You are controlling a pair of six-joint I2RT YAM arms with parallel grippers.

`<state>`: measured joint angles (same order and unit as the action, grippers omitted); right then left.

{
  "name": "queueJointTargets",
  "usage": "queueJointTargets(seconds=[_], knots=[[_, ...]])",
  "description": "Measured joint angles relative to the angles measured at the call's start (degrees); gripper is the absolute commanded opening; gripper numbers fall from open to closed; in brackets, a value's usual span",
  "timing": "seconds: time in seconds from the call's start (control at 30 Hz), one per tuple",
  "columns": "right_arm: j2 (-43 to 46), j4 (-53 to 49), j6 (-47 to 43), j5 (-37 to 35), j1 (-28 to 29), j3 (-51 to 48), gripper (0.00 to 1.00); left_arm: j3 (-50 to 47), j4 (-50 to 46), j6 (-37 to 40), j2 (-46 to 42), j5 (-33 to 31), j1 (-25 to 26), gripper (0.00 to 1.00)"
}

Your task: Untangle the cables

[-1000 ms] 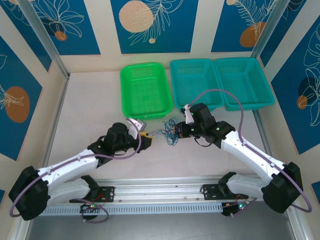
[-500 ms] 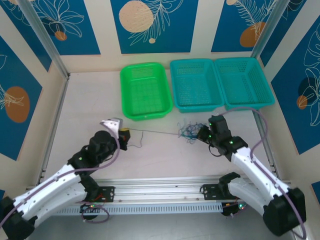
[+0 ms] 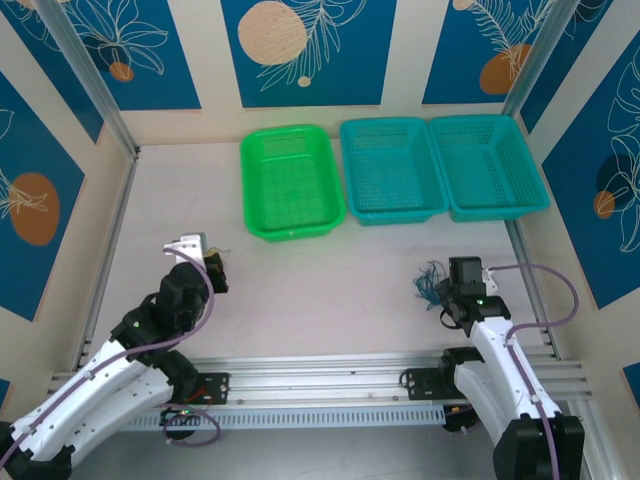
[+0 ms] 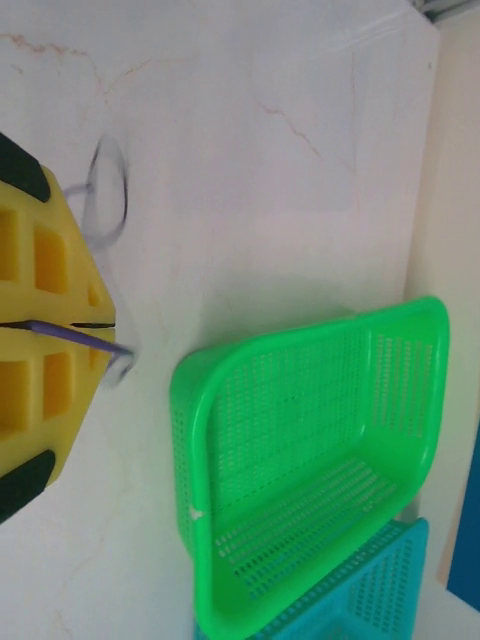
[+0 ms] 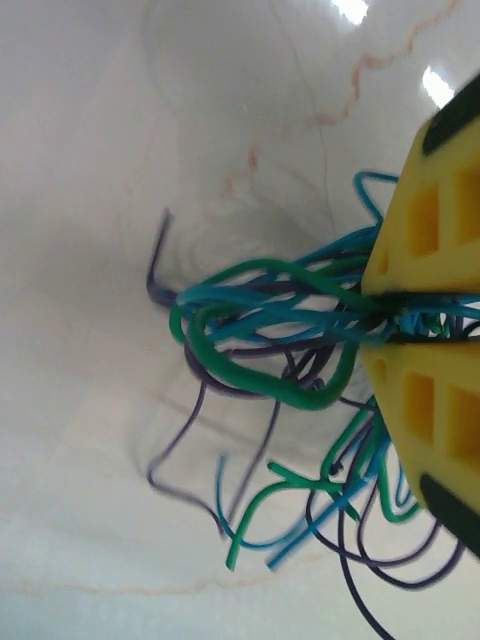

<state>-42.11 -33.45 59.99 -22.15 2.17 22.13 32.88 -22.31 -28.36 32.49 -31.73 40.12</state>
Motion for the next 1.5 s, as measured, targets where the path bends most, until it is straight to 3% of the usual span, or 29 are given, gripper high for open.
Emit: queueJointTargets(seconds=[0.13, 0.3, 0.37, 0.57, 0.77, 0.97, 1.13, 1.33, 1.37, 1.47, 1.5], knots=[[-1.38, 3.54, -2.84, 6.23, 1.14, -0.31, 0.37, -0.52, 4.76, 0.87, 2.73, 7.37, 0.0, 0.0], [-0.59, 1.68, -5.09, 7.98, 3.61, 3.41, 0.64, 1.53, 6.73, 2.16, 6.71, 14.47, 0.0, 0.0], [1.14, 0.76, -6.1, 8.22, 4.55, 6.08, 0.69, 5.14, 6.38, 3.04, 7.98, 16.61, 0.0, 0.0], [4.46, -0.33, -9.33, 12.35, 5.75, 14.03, 0.71, 23.26, 6.45, 6.1, 14.29, 20.61, 0.0, 0.0], [4.46, -0.63, -10.36, 19.71, 6.27, 19.37, 0.71, 41.79, 6.43, 12.15, 27.02, 19.04, -0.31, 0.0], [6.03, -0.96, -10.6, 22.82, 7.34, 21.86, 0.71, 58.14, 6.43, 16.13, 43.17, 19.37, -5.75, 0.0], [7.26, -2.89, -11.21, 23.5, 7.48, 22.05, 0.71, 65.4, 6.78, 14.78, 54.64, 21.68, -10.97, 0.0], [8.76, -5.42, -12.09, 23.69, 7.58, 22.05, 0.7, 67.04, 6.86, 12.22, 66.12, 23.28, -14.47, 0.0], [9.09, -5.77, -12.11, 23.69, 7.58, 22.05, 0.7, 67.04, 6.82, 11.87, 67.8, 23.37, -14.91, 0.08], [9.79, -6.56, -12.15, 23.74, 7.58, 22.03, 0.71, 67.17, 6.21, 10.64, 72.28, 23.32, -15.98, 0.51], [9.81, -6.71, -12.15, 23.76, 7.58, 22.03, 0.71, 67.28, 5.66, 10.19, 73.5, 23.17, -16.2, 0.6]])
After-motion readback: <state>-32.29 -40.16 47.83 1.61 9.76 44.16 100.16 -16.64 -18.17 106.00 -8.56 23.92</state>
